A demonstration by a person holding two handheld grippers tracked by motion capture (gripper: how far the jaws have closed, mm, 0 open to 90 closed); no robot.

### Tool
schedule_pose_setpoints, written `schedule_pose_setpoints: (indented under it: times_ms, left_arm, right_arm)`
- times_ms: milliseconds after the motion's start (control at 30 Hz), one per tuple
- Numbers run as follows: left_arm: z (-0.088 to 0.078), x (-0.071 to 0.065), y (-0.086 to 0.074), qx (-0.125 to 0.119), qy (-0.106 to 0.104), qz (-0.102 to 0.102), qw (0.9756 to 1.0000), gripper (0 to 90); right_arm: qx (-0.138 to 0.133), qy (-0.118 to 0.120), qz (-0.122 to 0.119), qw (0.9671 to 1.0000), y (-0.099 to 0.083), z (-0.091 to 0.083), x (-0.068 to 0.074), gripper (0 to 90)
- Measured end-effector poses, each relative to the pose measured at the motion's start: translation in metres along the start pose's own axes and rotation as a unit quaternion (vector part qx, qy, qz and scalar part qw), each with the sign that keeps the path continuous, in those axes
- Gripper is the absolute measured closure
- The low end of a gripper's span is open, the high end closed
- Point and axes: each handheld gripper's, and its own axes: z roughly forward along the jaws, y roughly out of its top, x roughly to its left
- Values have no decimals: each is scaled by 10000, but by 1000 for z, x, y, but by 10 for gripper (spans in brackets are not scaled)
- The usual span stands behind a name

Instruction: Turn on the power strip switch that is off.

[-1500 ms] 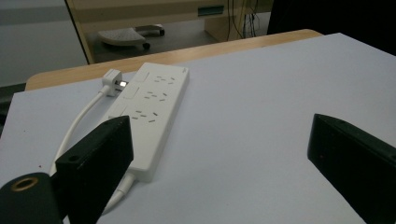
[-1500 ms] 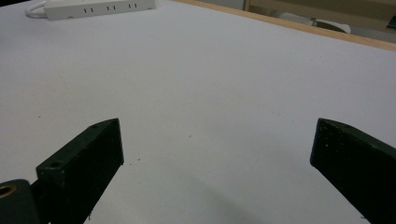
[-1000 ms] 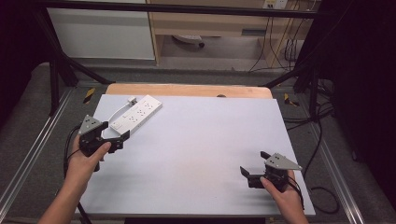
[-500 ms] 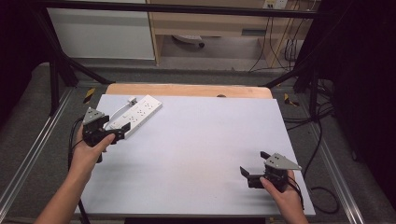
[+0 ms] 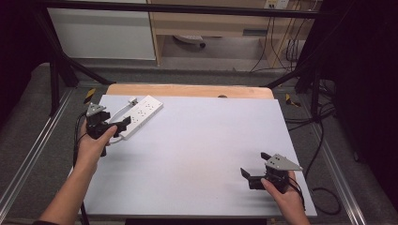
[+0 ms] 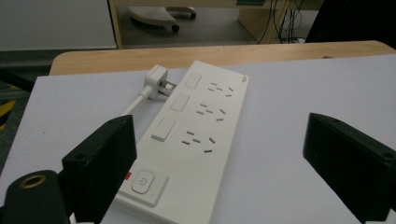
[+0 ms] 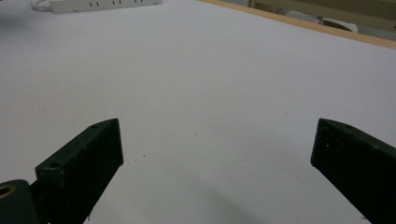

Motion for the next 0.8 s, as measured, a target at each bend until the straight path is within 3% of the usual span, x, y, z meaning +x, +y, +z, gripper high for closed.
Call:
schedule_pose_setpoints:
  times_ms: [533, 700, 800]
  left_arm:
    - [25, 19, 1, 169, 406, -46, 9990, 152]
    - [27, 20, 2, 184, 420, -1, 9989, 233]
    - [29, 18, 3, 171, 426, 156, 9988, 309]
  right_arm:
    - [18, 33, -19, 10000, 0, 0, 0, 26]
    - [18, 34, -7, 10000, 0, 0, 1, 27]
    - [19, 50, -14, 10000, 0, 1, 1, 27]
